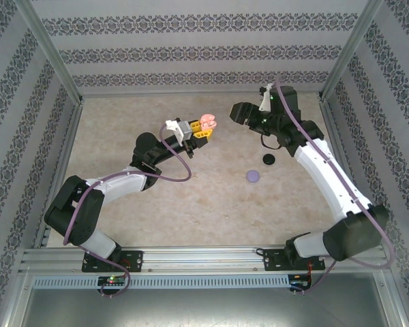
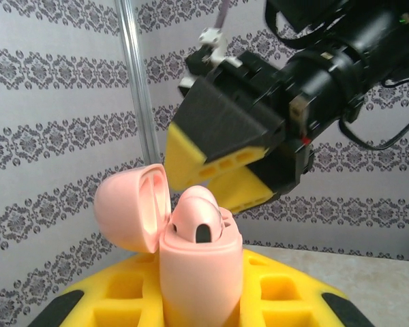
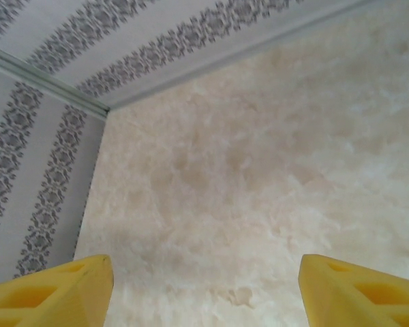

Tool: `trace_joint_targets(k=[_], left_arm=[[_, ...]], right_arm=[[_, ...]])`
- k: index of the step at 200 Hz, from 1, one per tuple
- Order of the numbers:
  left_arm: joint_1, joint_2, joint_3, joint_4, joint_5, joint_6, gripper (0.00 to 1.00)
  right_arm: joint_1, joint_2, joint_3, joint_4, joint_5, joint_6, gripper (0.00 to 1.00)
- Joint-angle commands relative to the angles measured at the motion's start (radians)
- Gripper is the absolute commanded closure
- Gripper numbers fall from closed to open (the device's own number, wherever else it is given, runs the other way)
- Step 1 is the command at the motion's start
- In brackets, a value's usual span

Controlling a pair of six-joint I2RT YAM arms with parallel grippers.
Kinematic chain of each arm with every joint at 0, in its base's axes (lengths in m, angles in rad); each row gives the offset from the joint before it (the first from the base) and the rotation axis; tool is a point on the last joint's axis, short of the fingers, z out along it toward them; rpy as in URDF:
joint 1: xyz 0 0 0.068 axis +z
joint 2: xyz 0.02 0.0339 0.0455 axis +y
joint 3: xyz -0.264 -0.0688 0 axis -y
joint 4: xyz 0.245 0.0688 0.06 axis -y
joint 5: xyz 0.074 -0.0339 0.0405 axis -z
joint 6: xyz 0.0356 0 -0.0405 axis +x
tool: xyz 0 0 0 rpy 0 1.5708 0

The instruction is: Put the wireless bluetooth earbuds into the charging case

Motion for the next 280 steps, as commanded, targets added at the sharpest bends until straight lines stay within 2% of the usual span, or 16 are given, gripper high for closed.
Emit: trace_joint_targets(k=[1, 41, 91, 125, 158, 217, 280], left_arm=[[-0.01, 0.019, -0.014, -0.005, 0.05, 0.001, 1.0], [-0.016, 0.061, -0.029, 0.014, 0.073, -0.023, 1.0], [-0.023, 0.089, -0.032, 0.013, 0.094, -0.034, 1.0], [-0.025, 0.097, -0.021, 0.01, 0.102, -0.033, 1.0], [-0.027, 0.109, -0.011, 0.013, 0.098, -0.034, 1.0], [-0.027, 0.115, -0.008, 0.023, 0.088, -0.031, 1.0], [-0.027, 0.124, 0.006, 0.023, 0.081, -0.022, 1.0]], right_arm=[[-0.001, 0.037, 0.086, -0.066, -0.059, -0.021, 0.29], [0.013, 0.145, 0.221, -0.14, -0.108, -0.03, 0.42], [0.063, 0.254, 0.349, -0.189, -0.116, -0.038, 0.78], [0.096, 0.325, 0.426, -0.247, -0.123, -0.066, 0.93], [0.123, 0.344, 0.433, -0.27, -0.124, -0.088, 0.95], [0.142, 0.291, 0.356, -0.277, -0.136, -0.1, 0.95], [0.154, 0.222, 0.272, -0.308, -0.219, -0.11, 0.98]])
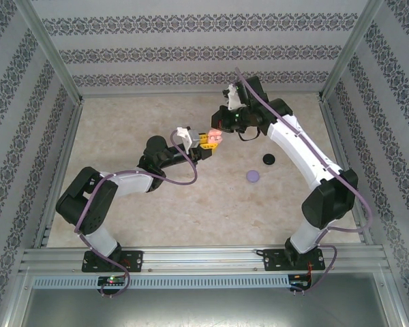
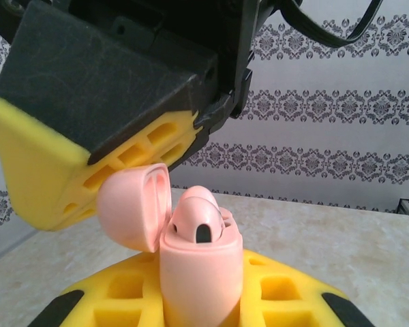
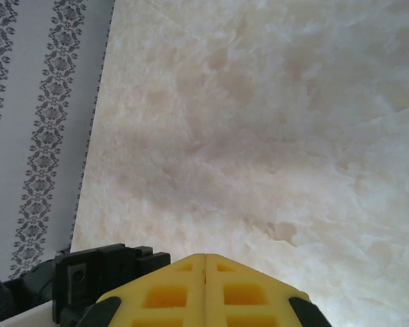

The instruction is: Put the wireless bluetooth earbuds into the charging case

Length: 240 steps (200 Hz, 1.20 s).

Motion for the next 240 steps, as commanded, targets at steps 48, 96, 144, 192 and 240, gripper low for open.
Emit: trace_joint_targets(k=[48, 96, 144, 192, 240], left_arm=[[-0.011, 0.01, 0.033, 0.048, -0.018, 0.006, 1.0], [-0.011, 0.001, 0.022, 0.051, -0.041, -0.027, 1.0], [-0.011, -0.058, 0.002, -0.077, -0.172, -0.097, 1.0], [-0.011, -0.112, -0.009, -0.262, -0.306, -0.274, 1.0], [-0.011, -0.115, 0.035, -0.515, -0.352, -0.448, 1.0]], right_arm=[[0.006, -0.241, -0.16, -0.054, -0.012, -0.001, 0.98], [-0.13, -0.41, -0.23, 0.102, 0.136, 0.086, 0.88], [-0.136, -0.437, -0.283, 0.096, 0.194, 0.043, 0.52], [-0.138, -0.479, -0.41, 0.131, 0.283, 0.017, 0.38], [-0.136, -0.494, -0.526, 0.158, 0.328, 0.045, 0.37]])
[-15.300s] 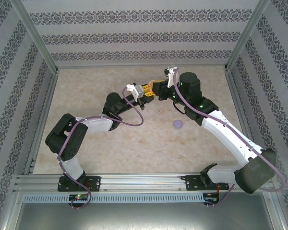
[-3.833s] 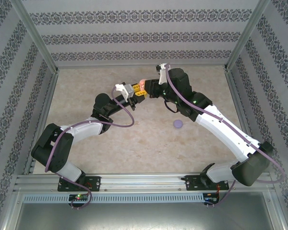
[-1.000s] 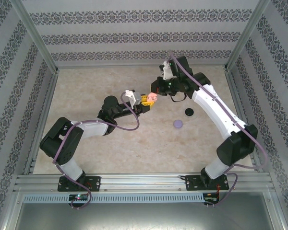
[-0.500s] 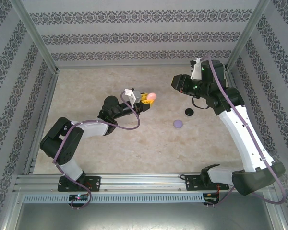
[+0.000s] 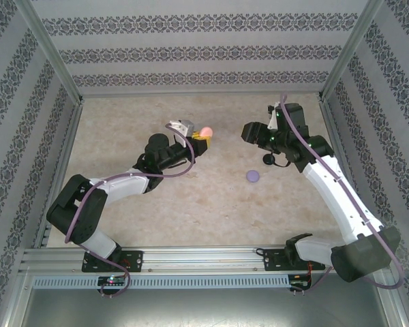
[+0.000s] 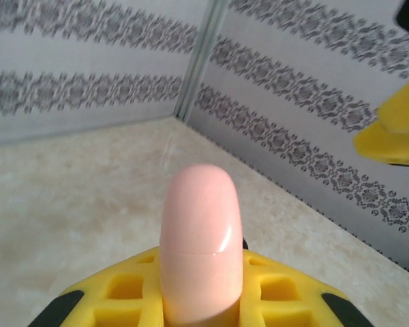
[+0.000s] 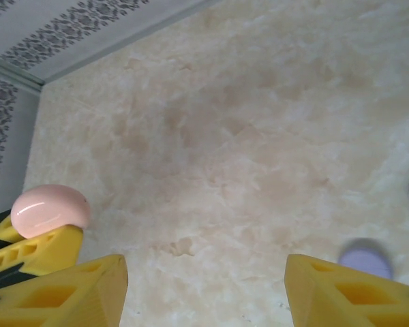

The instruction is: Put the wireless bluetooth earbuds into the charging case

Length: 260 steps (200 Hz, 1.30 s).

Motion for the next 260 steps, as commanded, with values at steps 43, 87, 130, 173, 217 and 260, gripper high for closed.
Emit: trace_joint_targets(k=[43, 87, 130, 173, 217, 260], left_arm=[[0.0, 0.07, 0.107, -0.352, -0.005, -0.278, 1.0], [0.0, 0.182, 0.146, -0.372, -0.049, -0.454, 1.0], [-0.001, 0.295, 0.196, -0.381, -0.026, -0.574, 1.0], [-0.004, 0.379, 0.255, -0.422, 0.021, -0.659, 1.0], [-0.006, 0.422, 0.314, -0.55, 0.053, -0.684, 0.95], [-0.006, 0.455, 0.325, -0.571, 0.084, -0.733, 0.83]], right_arm=[[0.005, -0.061, -0.141, 0.069, 0.082, 0.026, 0.36], [0.001, -0.061, -0.16, 0.066, 0.105, 0.011, 0.36], [-0.002, -0.038, -0.154, 0.071, 0.11, 0.003, 0.35], [-0.002, -0.019, -0.142, 0.075, 0.11, 0.003, 0.35], [-0.002, -0.016, -0.135, 0.075, 0.114, 0.007, 0.35], [-0.002, -0.017, -0.131, 0.077, 0.109, 0.012, 0.35]])
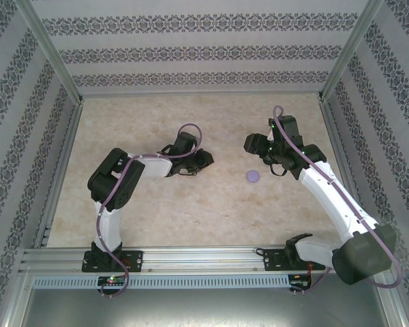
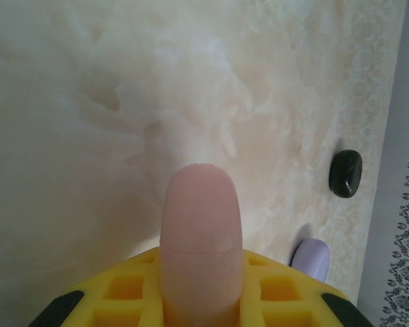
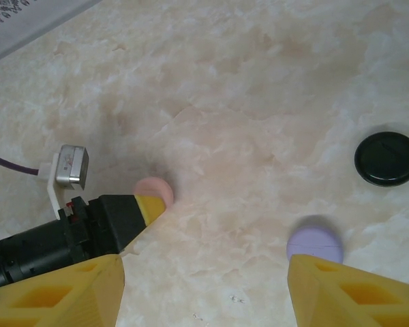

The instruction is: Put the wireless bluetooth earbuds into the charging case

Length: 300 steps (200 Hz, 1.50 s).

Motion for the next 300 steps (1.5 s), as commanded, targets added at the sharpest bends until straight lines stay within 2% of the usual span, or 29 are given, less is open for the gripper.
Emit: trace_joint_targets(k=[1, 15, 71, 111, 144, 181, 185, 198, 207, 235, 249, 252, 255, 257, 285, 300], left_arm=[[-0.006, 0.025, 0.015, -0.042, 0.033, -0.055, 0.83], [-0.006, 0.027, 0.011, -0.04, 0.035, -0.075, 0.74], [-0.006, -0.012, -0.02, -0.096, -0.004, -0.121, 0.52], [-0.001, -0.067, -0.058, -0.193, -0.047, -0.122, 0.43], [0.018, -0.172, -0.091, -0.346, -0.112, -0.073, 0.39], [0.081, -0.401, -0.084, -0.556, -0.25, 0.084, 0.35], [0.088, -0.429, -0.077, -0.58, -0.274, 0.107, 0.34], [0.105, -0.525, -0.054, -0.641, -0.361, 0.184, 0.31], [0.113, -0.591, -0.037, -0.679, -0.43, 0.236, 0.27], [0.124, -0.747, 0.009, -0.749, -0.651, 0.39, 0.25], [0.124, -0.824, -0.008, -0.713, -0.727, 0.466, 0.22], [0.124, -0.84, -0.014, -0.695, -0.74, 0.483, 0.17], [0.123, -0.854, -0.021, -0.681, -0.757, 0.497, 0.03], [0.124, -0.862, -0.027, -0.672, -0.77, 0.505, 0.0], [0.125, -0.993, -0.145, -0.471, -0.896, 0.679, 0.01], [0.123, -1.043, -0.214, -0.346, -0.92, 0.811, 0.01]], right_arm=[[-0.002, 0.001, 0.019, 0.022, 0.016, 0.002, 0.35], [-0.001, -0.003, 0.022, 0.021, 0.017, 0.001, 0.35], [-0.002, -0.031, 0.024, 0.013, 0.032, -0.002, 0.33], [-0.005, -0.058, 0.026, 0.002, 0.04, -0.002, 0.29], [-0.01, -0.082, 0.038, -0.011, 0.045, -0.008, 0.23], [-0.026, -0.115, 0.039, -0.029, 0.067, -0.039, 0.13], [-0.031, -0.118, 0.039, -0.03, 0.071, -0.048, 0.07], [-0.042, -0.129, 0.038, -0.033, 0.085, -0.066, 0.02], [-0.051, -0.135, 0.036, -0.029, 0.09, -0.082, 0.02], [-0.057, -0.13, 0.054, -0.041, 0.142, -0.142, 0.02], [-0.057, -0.125, 0.056, -0.037, 0.184, -0.167, 0.02], [-0.058, -0.124, 0.056, -0.036, 0.195, -0.173, 0.02], [-0.059, -0.121, 0.056, -0.035, 0.207, -0.178, 0.02], [-0.06, -0.121, 0.056, -0.035, 0.215, -0.182, 0.02], [-0.069, -0.111, 0.013, 0.033, 0.343, -0.215, 0.02], [-0.076, -0.108, -0.029, 0.1, 0.394, -0.245, 0.02]])
